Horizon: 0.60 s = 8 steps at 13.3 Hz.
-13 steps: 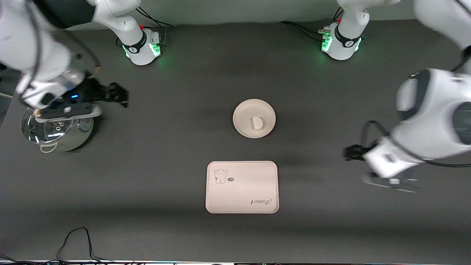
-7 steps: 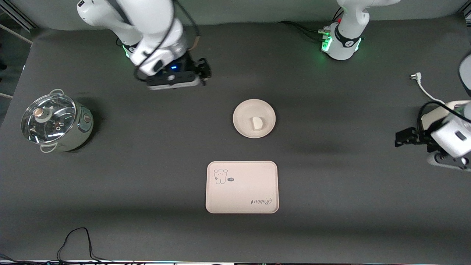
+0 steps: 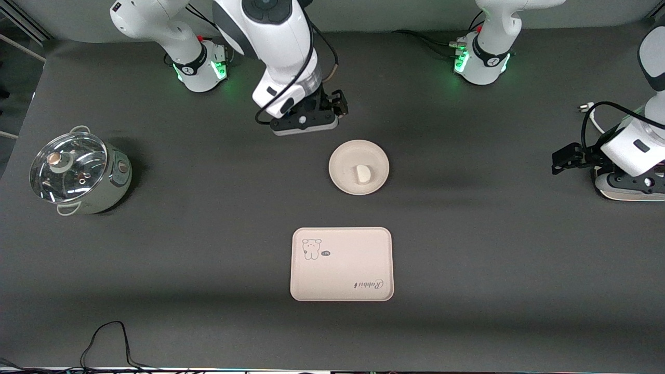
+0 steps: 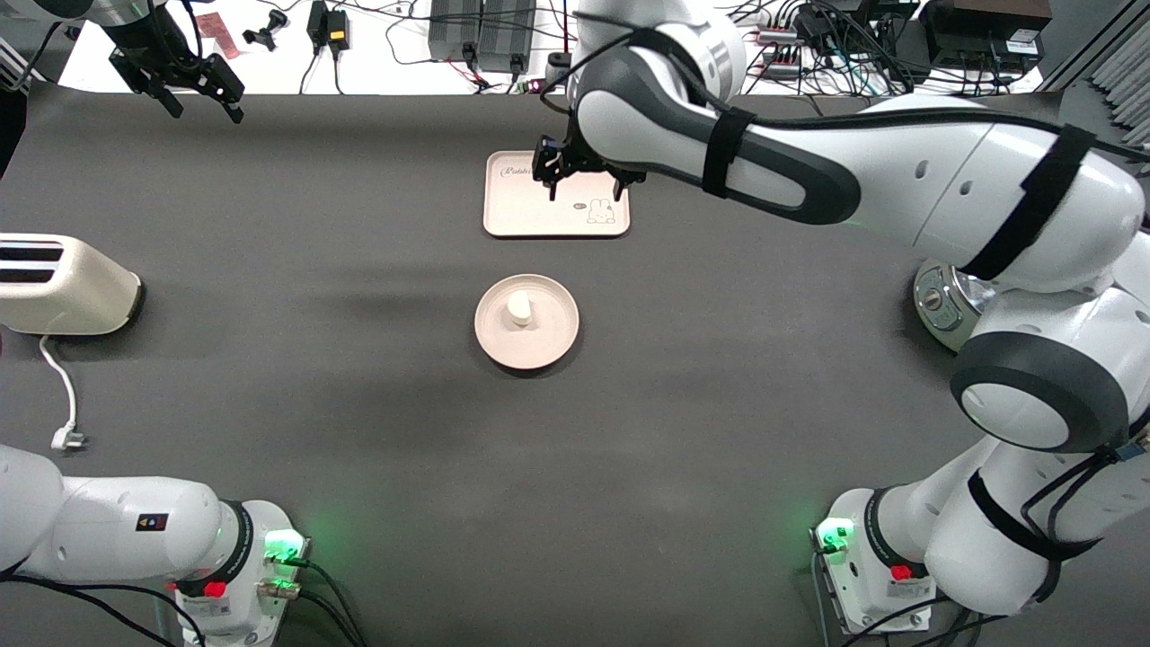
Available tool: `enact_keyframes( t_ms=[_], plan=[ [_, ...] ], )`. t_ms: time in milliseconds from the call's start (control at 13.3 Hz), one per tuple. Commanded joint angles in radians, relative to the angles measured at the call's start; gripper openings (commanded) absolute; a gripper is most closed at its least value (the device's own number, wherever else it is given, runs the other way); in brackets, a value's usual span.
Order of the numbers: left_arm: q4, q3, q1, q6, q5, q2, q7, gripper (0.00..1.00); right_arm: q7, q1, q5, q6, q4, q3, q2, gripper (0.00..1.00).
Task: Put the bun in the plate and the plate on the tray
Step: 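Withdraw the left gripper while the right gripper reaches toward the plate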
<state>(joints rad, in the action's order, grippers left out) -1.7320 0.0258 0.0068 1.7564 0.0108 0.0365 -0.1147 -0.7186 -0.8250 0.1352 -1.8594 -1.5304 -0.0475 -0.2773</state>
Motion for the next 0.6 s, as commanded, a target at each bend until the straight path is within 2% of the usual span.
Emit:
enact_keyframes(
  t_ms=[0,300,525],
  plan=[
    [-0.014,-0.009,-0.019,0.012,-0.014,-0.023,0.044,1.00,-0.013,-0.005,0.128,-0.201,-0.198,-0.012,0.053,1.00],
    [-0.011,-0.015,-0.008,0.009,-0.002,-0.041,0.084,1.00,-0.002,-0.029,0.149,-0.517,-0.460,-0.012,0.053,1.00],
    [-0.008,-0.017,-0.010,0.003,0.008,-0.046,0.090,1.00,-0.001,-0.043,0.149,-0.700,-0.568,-0.011,-0.003,1.00]
  ],
)
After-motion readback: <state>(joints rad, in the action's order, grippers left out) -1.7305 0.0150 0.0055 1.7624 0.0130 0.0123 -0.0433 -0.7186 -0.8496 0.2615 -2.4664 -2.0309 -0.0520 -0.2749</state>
